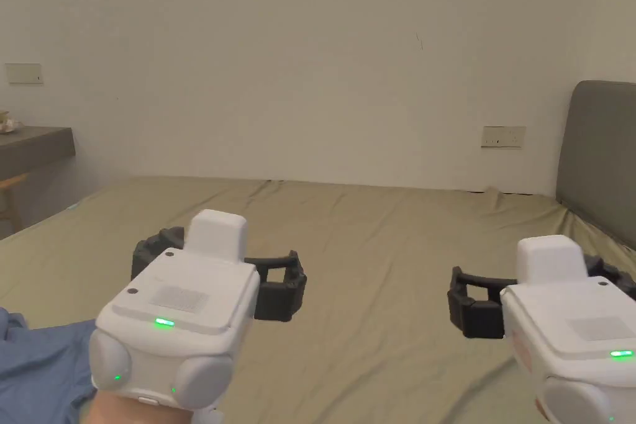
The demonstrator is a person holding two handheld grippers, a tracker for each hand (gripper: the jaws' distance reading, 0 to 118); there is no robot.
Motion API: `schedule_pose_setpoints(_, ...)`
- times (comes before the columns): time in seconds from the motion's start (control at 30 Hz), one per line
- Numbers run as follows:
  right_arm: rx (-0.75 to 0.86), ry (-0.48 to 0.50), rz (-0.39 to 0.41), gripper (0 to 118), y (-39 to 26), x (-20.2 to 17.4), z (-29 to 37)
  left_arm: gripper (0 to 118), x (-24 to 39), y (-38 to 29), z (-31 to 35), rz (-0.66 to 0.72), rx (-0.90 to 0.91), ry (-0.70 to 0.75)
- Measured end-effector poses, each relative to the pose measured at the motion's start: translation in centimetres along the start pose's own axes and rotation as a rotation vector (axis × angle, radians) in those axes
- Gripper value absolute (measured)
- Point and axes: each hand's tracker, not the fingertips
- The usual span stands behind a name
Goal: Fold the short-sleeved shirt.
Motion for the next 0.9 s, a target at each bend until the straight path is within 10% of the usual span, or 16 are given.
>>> schedule_pose_setpoints(0.23,0.116,-0.083,1.334,118,-8.1,-6.8,0.2,118,3.6,-10.5,-1.4,-1.446,0.210,0.278)
schedule_pose_setpoints(0.3,0.120,-0.029,1.533,118,-10.6,-7.2,0.3,118,2.8,-13.2,-2.0,-1.641,0.185,0.219)
schedule_pose_setpoints(0.37,0.059,0.042,1.458,118,-11.2,-6.9,0.1,118,3.0,-13.7,-2.1,-1.578,0.073,0.110)
schedule_pose_setpoints(0.43,-0.036,0.111,1.108,118,-8.7,-5.6,-0.2,118,3.0,-10.4,-2.1,-1.124,0.045,0.157)
schedule_pose_setpoints(0.6,0.028,0.151,-0.234,118,-3.5,4.0,-0.3,118,-5.4,-1.6,-0.2,0.316,-0.031,-0.021)
schedule_pose_setpoints(0.63,0.051,0.151,-0.384,118,-3.8,5.1,0.0,118,-6.4,-2.0,0.3,0.472,0.025,-0.032)
schedule_pose_setpoints(0.7,0.097,0.143,-0.476,118,-4.5,6.0,0.4,118,-6.9,-2.8,1.1,0.533,0.046,0.026)
schedule_pose_setpoints(0.9,0.019,0.099,-0.321,118,-4.4,3.4,0.9,118,-4.0,-5.1,1.0,0.371,0.014,0.046)
